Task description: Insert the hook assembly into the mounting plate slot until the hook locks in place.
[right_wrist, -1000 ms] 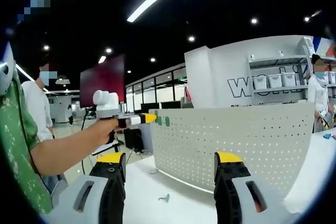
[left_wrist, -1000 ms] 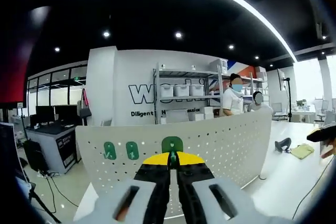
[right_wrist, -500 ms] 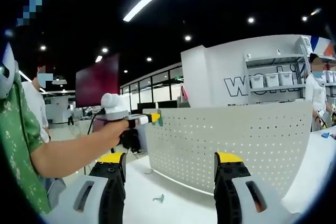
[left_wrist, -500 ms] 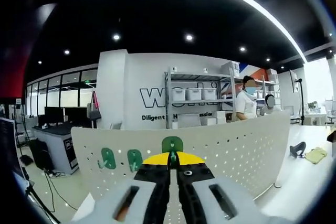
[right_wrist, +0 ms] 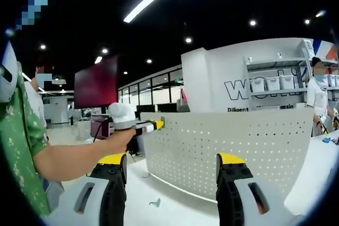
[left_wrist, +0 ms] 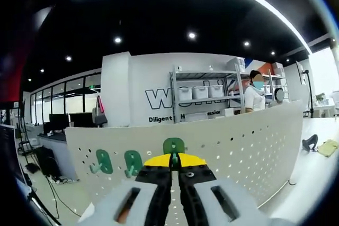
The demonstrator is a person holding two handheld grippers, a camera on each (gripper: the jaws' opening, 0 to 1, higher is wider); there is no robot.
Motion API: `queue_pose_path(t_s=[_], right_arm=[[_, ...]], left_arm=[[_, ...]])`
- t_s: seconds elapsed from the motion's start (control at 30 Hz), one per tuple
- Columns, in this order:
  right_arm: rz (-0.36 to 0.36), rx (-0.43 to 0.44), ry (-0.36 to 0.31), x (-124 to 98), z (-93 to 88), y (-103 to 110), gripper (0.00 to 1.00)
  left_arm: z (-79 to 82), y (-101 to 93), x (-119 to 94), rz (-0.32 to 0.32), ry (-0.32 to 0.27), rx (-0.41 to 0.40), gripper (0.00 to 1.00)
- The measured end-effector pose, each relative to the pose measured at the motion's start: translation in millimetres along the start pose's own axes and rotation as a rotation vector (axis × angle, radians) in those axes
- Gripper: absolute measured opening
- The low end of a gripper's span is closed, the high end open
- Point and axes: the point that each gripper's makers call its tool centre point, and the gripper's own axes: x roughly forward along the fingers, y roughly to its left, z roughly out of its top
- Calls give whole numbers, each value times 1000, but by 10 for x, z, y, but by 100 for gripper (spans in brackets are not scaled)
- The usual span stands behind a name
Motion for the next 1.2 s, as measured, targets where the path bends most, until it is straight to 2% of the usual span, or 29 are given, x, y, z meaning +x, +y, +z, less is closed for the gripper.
queue_pose_path(t_s=[0.17, 0.5, 0.9, 1.2], right_arm=[[11, -22, -1, 23, 54, 47, 71], [16, -81, -19, 71, 172, 97, 73], [13, -85, -20, 67, 188, 61, 73], [16, -86, -26, 93, 209, 63, 72]], left_arm=[[-78, 28, 55, 7, 17, -6, 3], [-99, 57, 90, 17, 16, -26, 3], [-147, 87, 127, 34, 22, -54, 3], [-165, 95, 151, 38, 20, -46, 3]])
